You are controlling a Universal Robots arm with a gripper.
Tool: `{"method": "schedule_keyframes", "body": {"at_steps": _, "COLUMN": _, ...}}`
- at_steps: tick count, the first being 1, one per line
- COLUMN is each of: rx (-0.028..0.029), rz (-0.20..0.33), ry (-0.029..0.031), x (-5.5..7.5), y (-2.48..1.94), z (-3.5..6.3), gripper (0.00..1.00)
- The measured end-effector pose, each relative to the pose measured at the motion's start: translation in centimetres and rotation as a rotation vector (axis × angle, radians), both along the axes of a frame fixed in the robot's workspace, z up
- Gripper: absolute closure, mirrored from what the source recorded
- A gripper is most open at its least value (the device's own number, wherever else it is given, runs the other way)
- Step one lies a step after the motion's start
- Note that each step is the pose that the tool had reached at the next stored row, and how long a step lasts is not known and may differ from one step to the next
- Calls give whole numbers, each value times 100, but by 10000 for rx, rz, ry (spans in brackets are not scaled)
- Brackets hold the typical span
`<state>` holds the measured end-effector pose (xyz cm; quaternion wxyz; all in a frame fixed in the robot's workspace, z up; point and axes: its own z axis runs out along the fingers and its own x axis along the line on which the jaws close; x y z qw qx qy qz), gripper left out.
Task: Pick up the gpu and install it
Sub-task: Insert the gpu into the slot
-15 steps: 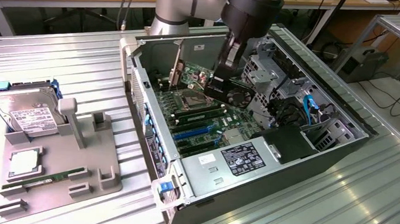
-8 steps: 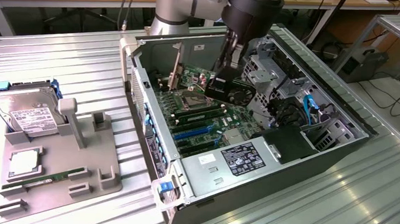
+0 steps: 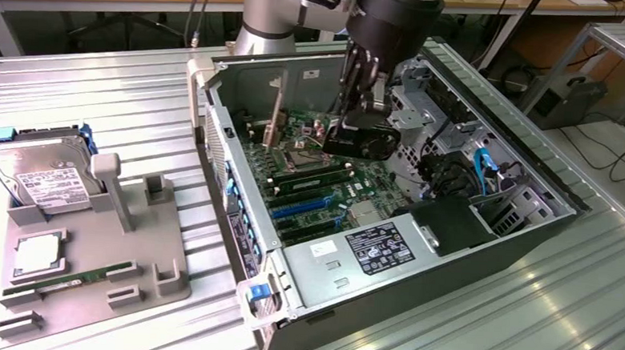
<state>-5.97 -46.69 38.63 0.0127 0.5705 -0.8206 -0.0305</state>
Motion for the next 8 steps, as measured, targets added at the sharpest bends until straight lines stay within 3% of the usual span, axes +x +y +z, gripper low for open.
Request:
{"method": "schedule_keyframes", "body": {"at_steps": 3, "rx": 1, "rz": 967, "ry": -101, "x": 0, "y": 0, "z": -10, "gripper": 74}}
{"method": "schedule_keyframes", "body": {"at_steps": 8, "rx": 1, "rz": 2160, "ry": -178, "x": 0, "y": 0, "z": -37, "gripper": 74}}
